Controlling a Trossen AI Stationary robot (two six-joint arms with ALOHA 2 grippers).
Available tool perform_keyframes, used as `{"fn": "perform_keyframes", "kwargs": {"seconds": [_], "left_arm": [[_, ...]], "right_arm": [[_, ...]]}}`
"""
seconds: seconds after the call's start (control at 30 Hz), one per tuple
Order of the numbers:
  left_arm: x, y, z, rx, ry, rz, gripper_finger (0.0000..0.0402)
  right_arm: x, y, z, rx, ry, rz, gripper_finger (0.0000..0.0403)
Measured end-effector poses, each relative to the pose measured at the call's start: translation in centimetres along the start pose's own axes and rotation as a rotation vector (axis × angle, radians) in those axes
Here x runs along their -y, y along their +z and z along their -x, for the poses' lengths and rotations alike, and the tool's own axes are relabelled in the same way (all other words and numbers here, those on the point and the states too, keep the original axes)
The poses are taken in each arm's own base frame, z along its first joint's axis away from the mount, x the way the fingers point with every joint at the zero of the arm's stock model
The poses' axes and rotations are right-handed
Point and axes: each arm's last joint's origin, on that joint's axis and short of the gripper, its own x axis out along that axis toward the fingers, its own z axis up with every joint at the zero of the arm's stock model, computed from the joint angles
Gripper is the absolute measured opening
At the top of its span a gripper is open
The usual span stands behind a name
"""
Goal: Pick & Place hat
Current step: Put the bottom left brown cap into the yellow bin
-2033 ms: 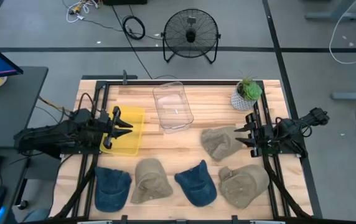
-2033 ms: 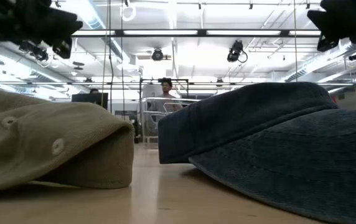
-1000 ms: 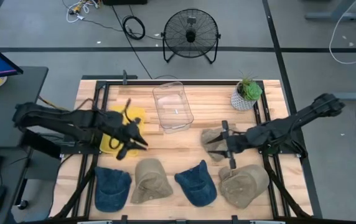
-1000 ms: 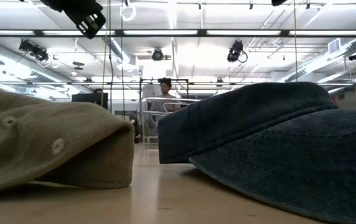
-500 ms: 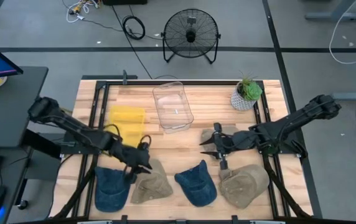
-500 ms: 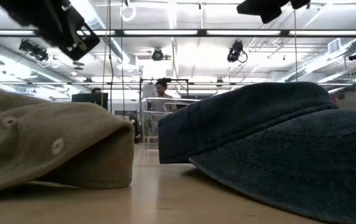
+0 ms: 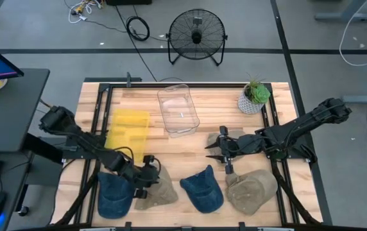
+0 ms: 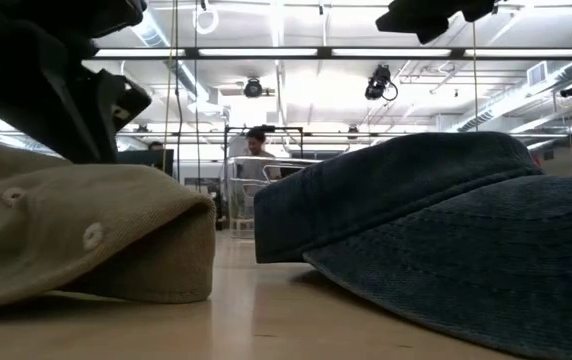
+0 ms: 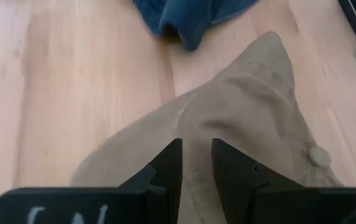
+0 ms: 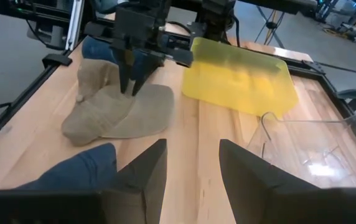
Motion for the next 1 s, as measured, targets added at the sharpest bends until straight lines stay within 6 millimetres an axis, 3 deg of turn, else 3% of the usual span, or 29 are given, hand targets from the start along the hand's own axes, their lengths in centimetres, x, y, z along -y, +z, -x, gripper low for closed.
{"fn": "perform_keyframes", "kwargs": {"seconds": [0.3,0.67,0.8,1.0], "left_arm": [[0.6,0.1,0.7,0.009,-0.049,0.067,0.0100],[0.7,-0.4,0.7,-0.020,-0.015,0.052,0.0204],[0.8,-1.1,0.1,-0.055,0.036,0.038,0.0203],[1.5,-1.8,-1.0,-0.067,0.065,0.029,0.0169]], "right_arm": [[0.0,-0.2,0.0,-0.024,0.001,-0.023,0.0151],[0.0,-0.3,0.0,-0.029,0.001,-0.021,0.0151],[0.0,-0.4,0.0,-0.035,0.001,-0.019,0.0151],[0.0,-0.4,0.0,-0.040,0.001,-0.015,0.0151]]}}
